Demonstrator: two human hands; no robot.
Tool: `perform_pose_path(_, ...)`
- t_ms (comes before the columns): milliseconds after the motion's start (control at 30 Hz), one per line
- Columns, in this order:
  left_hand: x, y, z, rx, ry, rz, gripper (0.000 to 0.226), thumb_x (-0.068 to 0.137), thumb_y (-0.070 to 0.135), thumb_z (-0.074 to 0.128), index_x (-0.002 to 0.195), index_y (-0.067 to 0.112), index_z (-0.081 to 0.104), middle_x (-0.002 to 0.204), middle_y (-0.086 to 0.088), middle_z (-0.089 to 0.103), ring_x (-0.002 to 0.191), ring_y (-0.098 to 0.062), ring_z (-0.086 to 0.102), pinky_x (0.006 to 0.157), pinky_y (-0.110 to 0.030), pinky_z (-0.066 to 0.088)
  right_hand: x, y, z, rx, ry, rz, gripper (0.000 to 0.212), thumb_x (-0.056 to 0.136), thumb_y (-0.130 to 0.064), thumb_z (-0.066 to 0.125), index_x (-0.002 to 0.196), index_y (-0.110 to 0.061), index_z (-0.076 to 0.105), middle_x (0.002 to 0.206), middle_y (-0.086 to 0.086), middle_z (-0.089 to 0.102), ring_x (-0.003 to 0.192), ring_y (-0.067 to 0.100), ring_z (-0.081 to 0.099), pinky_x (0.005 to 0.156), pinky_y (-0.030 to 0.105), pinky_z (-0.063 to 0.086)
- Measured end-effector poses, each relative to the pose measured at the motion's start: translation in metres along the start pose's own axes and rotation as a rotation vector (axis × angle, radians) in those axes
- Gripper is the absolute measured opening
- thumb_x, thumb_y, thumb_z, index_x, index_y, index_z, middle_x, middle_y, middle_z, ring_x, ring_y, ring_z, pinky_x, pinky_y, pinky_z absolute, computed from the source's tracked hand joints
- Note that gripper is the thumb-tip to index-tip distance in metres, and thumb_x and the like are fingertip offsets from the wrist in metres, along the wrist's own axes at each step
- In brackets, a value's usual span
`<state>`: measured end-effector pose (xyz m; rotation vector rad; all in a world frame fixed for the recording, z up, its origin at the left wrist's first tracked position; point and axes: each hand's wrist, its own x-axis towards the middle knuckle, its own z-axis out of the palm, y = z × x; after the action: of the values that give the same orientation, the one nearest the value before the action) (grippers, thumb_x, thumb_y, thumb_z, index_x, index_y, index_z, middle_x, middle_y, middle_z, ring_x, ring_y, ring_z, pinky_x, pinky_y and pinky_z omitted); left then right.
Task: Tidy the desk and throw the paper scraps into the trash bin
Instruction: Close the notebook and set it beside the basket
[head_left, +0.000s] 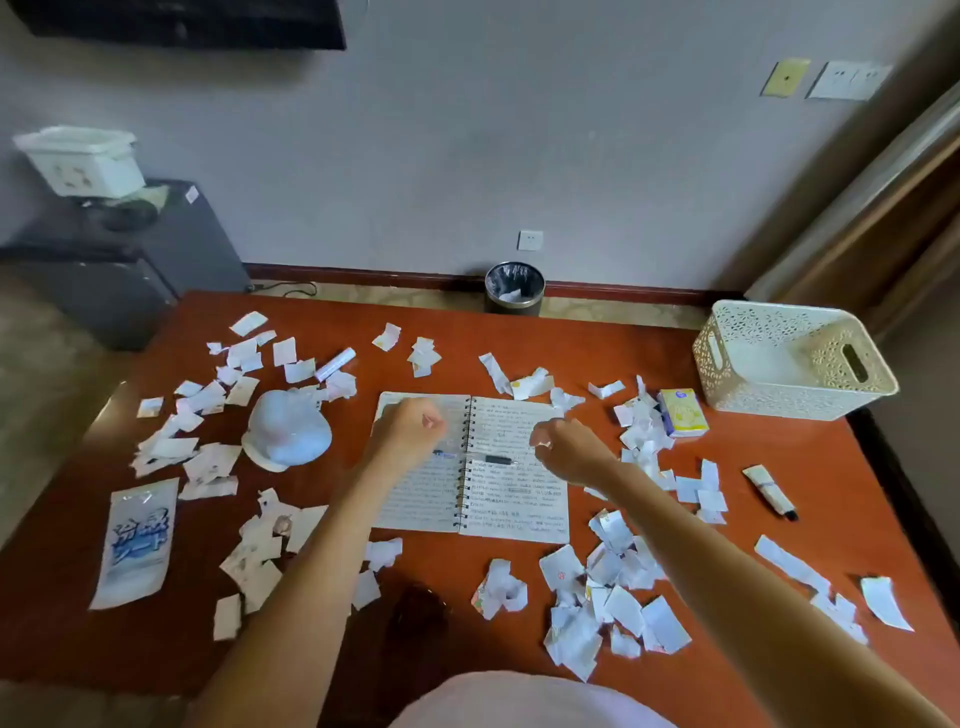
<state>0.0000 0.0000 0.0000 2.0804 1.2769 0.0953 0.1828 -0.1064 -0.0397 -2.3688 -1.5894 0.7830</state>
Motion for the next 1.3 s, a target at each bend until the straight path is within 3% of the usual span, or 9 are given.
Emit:
perform_pose_path(100,-0.001,-0.028,0.018,0.063,-0.075,-0.087,0.017,0.093,0.019,0.048,0.079,0.010,0.055,0.071,-0.004,0.052,0.067,-0.017,0.050,0.056,-0.023,0.035,0.001,-0.003,0.029,0.011,-0.119,0.054,0.030,0.092,-0.007,0.048,0.119,-0.006,0.059,0.129,0.011,0.058,0.110,0.028,0.060,0.088,0.031,0.054)
perform_pose_path(200,0.006,-0.060,0.036,0.082,-0.124,-0.206,0.020,0.092,0.021,0.050,0.074,0.012,0.052,0.070,-0.002,0.053,0.060,-0.013,0.050,0.050,-0.019,0.034,0.005,-0.009,0.049,-0.023,-0.155,0.084,0.038,0.093,-0.009,0.046,0.131,-0.007,0.048,0.135,0.013,0.050,0.116,0.029,0.054,0.094,0.035,0.050)
perform_pose_path(300,0.015,-0.083,0.044,0.068,-0.130,-0.337,0.031,0.088,0.031,0.057,0.110,0.010,0.054,0.114,-0.013,0.056,0.099,-0.023,0.059,0.074,-0.028,0.052,0.015,-0.017,0.061,-0.050,-0.115,0.112,0.047,0.095,-0.010,0.043,0.140,-0.012,0.032,0.139,0.014,0.041,0.112,0.031,0.056,0.087,0.035,0.052)
perform_pose_path(400,0.020,-0.092,0.046,0.042,-0.135,-0.462,0.059,0.089,0.032,0.058,0.136,0.007,0.034,0.134,-0.017,0.039,0.123,-0.030,0.045,0.095,-0.036,0.047,0.025,-0.021,0.070,-0.098,-0.081,0.163,0.049,0.096,-0.012,0.040,0.142,-0.013,0.026,0.139,0.015,0.039,0.104,0.030,0.059,0.079,0.033,0.053)
perform_pose_path(767,0.038,-0.110,0.040,-0.310,-0.021,-0.669,0.048,0.091,0.018,0.056,0.132,0.000,0.038,0.132,-0.019,0.050,0.120,-0.033,0.053,0.088,-0.038,0.049,0.032,-0.013,0.100,-0.150,-0.103,0.181,0.036,0.097,-0.008,0.041,0.133,-0.008,0.036,0.129,0.012,0.045,0.101,0.024,0.056,0.085,0.032,0.052)
perform_pose_path(867,0.036,-0.107,0.036,-0.276,-0.025,-0.557,0.019,0.092,0.018,0.055,0.095,0.000,0.060,0.110,-0.016,0.065,0.099,-0.029,0.064,0.061,-0.022,0.048,0.027,-0.009,0.104,-0.116,-0.105,0.179,0.032,0.099,-0.016,0.038,0.129,-0.007,0.038,0.123,0.012,0.049,0.098,0.025,0.057,0.088,0.034,0.050)
perform_pose_path(967,0.032,-0.091,0.028,-0.261,0.063,-0.409,0.023,0.089,0.016,0.058,0.069,0.005,0.053,0.078,-0.006,0.062,0.067,-0.017,0.059,0.049,-0.016,0.037,0.022,-0.011,0.106,-0.053,-0.111,0.188,0.031,0.099,-0.030,0.039,0.120,-0.008,0.045,0.112,0.011,0.054,0.084,0.020,0.054,0.085,0.035,0.049)
perform_pose_path(1100,0.021,-0.069,0.017,-0.181,0.167,-0.227,0.018,0.085,0.010,0.061,0.072,-0.001,0.056,0.066,0.000,0.055,0.053,-0.004,0.049,0.047,-0.017,0.036,0.016,-0.020,0.114,0.034,-0.133,0.180,0.031,0.096,-0.028,0.044,0.122,-0.010,0.047,0.099,0.011,0.060,0.077,0.021,0.055,0.074,0.034,0.050)
perform_pose_path(1300,0.007,-0.045,0.009,-0.042,0.243,-0.102,0.018,0.085,0.009,0.059,0.071,0.003,0.049,0.071,-0.006,0.053,0.068,-0.020,0.053,0.046,-0.020,0.032,0.013,-0.042,0.121,0.158,-0.265,0.110,0.026,0.091,-0.026,0.050,0.111,-0.008,0.053,0.092,0.011,0.065,0.077,0.027,0.062,0.071,0.037,0.056)
